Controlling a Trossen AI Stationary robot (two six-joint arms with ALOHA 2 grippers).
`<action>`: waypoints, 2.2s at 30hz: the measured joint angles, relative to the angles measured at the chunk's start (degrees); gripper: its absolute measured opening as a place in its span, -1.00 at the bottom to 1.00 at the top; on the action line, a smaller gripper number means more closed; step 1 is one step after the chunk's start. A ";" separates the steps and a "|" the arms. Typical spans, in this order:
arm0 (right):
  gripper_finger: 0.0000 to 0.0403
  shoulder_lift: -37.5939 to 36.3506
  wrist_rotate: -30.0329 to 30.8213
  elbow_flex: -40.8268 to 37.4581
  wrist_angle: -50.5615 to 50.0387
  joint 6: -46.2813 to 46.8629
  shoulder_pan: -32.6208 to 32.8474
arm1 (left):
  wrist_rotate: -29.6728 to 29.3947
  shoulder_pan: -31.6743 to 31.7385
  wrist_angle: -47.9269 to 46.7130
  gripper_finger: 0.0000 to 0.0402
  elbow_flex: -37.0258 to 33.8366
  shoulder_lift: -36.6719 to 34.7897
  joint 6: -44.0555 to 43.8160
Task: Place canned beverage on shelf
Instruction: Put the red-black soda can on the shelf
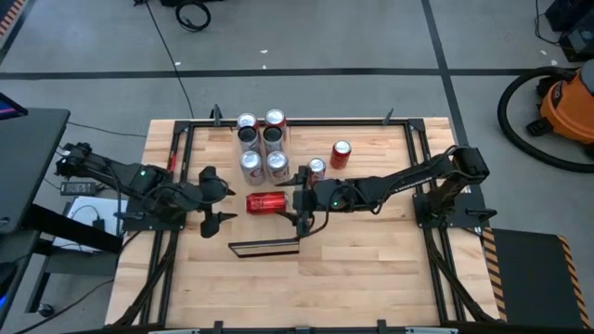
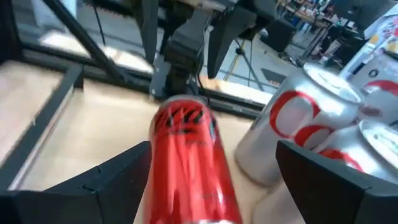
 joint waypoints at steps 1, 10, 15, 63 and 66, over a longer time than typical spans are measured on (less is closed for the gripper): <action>0.76 0.10 0.38 -0.04 -0.51 0.00 0.04 | -0.03 0.02 -0.04 0.61 0.00 0.58 0.01; 0.75 3.39 -3.51 -0.12 -2.00 6.23 -2.13 | -1.88 0.02 -1.48 0.61 0.13 5.50 -0.09; 0.75 4.69 -3.95 -0.11 -2.56 7.98 -2.10 | -1.80 0.00 -3.52 0.61 0.12 6.46 -1.21; 0.61 -4.04 10.77 -0.11 32.94 -23.84 10.29 | -12.04 -3.72 62.10 0.61 -7.98 -0.17 31.67; 0.61 -4.04 8.03 -0.11 35.74 -24.72 9.37 | -5.54 -0.82 67.49 0.61 -7.96 1.19 30.60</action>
